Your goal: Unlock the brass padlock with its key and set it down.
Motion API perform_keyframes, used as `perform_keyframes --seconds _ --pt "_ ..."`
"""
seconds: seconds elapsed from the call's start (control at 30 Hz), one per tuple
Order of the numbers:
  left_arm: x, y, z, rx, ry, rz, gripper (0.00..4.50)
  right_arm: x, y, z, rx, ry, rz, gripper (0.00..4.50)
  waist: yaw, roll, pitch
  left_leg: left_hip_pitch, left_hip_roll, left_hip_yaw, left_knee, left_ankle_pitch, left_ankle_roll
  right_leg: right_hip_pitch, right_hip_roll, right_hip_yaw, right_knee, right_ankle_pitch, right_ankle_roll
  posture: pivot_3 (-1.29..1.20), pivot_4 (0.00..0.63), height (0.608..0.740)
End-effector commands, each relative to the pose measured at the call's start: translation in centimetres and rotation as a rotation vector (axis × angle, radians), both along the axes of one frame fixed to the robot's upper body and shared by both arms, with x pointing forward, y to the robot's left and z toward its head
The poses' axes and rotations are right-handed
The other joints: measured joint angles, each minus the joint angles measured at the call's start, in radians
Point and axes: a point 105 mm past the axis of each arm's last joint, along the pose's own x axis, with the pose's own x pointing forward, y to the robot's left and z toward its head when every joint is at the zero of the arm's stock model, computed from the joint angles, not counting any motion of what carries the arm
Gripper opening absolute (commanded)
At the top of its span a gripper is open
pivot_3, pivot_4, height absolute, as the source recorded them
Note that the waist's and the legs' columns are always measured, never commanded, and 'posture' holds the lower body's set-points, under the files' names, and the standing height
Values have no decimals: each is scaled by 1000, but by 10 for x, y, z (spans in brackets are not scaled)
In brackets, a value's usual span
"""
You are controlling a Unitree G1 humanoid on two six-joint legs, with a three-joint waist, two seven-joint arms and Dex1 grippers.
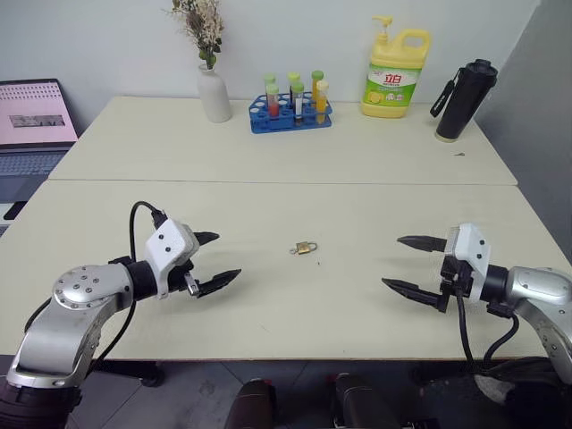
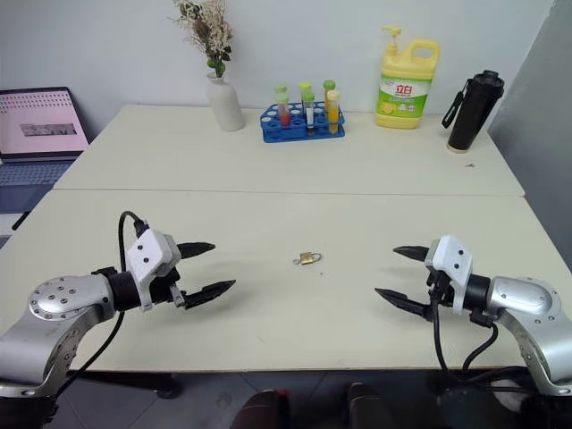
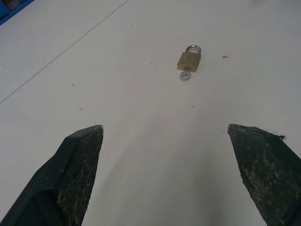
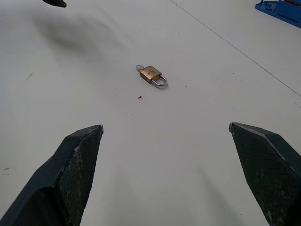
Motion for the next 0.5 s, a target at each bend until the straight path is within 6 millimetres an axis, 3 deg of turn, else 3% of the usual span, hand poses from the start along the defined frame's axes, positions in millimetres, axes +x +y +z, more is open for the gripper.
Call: perform_keyframes --seconds 0.03,0.37,0.5 --pt "-4 -6 4 13 -11 -54 4408 -3 0 1 -9 -33 24 4500 0 0 0 0 0 0 0 0 0 0 0 0 0 0 0 0 150 740" --pt "-11 -12 7 -9 -21 -114 4408 -2 2 -6 1 -8 11 4500 0 0 0 0 0 0 0 0 0 0 0 0 0 0 0 0 150 740" --pt "-10 -5 8 -9 -26 -111 4408 -1 5 -4 -10 -15 26 4500 0 0 0 0 0 0 0 0 0 0 0 0 0 0 0 0 150 740"
